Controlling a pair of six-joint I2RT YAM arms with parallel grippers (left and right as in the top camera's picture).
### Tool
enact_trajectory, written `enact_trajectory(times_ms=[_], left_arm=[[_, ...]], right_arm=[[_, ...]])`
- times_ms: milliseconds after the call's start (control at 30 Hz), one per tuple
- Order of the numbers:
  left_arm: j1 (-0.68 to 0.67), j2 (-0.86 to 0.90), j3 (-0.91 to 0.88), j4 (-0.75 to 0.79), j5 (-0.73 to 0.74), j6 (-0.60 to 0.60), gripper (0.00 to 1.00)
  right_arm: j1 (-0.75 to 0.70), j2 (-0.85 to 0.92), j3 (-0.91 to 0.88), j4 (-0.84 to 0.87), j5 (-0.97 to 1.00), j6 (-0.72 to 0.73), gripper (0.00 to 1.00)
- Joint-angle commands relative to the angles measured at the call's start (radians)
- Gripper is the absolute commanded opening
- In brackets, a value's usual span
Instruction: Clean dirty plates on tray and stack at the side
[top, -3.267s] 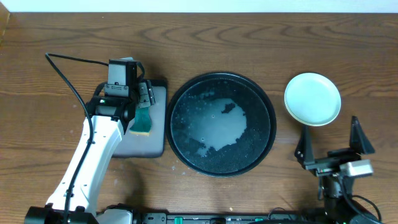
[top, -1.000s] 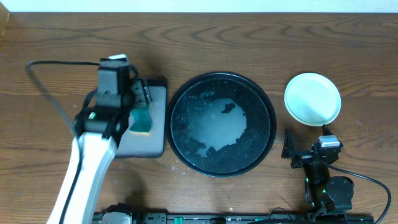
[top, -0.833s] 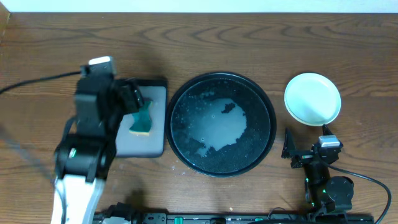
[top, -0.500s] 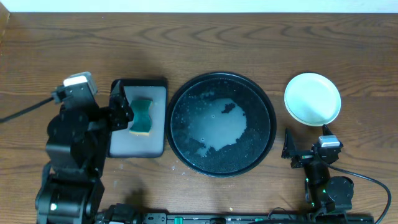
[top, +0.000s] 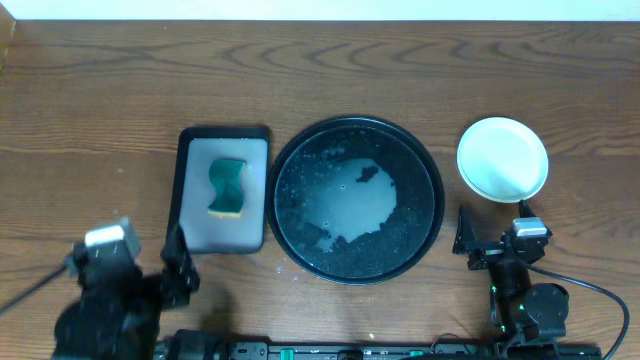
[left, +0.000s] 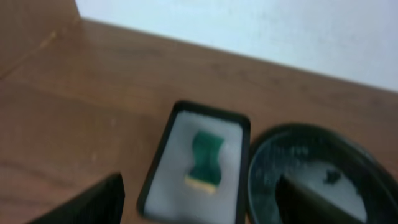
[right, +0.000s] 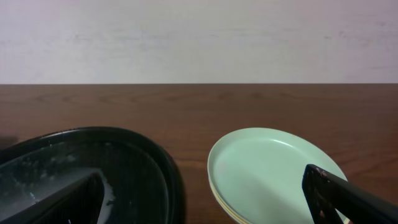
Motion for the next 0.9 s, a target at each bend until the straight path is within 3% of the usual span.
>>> enact_trajectory(times_ms=[0, 333, 533, 667, 700, 867], left_arm=[[-0.003, -0.097, -0.025, -0.046, -0.012, 0.001, 0.78], [-0.002, -0.337, -0.191, -0.049, -0.005, -0.037, 0.78], [0.004, -0.392, -0.312, 0.045, -0.005, -0.038, 0.78], [0.008, -0.394, -0.388, 0.217, -0.005, -0.045, 0.78], [0.008, -0.394, -0.439, 0.363, -0.005, -0.045, 0.78], [0.008, -0.394, -0.597, 0.809, -0.004, -0.097, 0.78]], right_arm=[[-0.003, -0.006, -0.001, -0.005, 0.012, 0.003, 0.99], [-0.003, -0.006, -0.001, -0.005, 0.012, 0.003, 0.99], [-0.003, -0.006, -0.001, -0.005, 0.012, 0.003, 0.99], [-0.003, -0.006, -0.001, -0.005, 0.012, 0.003, 0.99], [-0.003, -0.006, -0.001, -0.005, 0.012, 0.003, 0.99], [-0.003, -0.006, -0.001, -0.005, 0.012, 0.003, 0.99]])
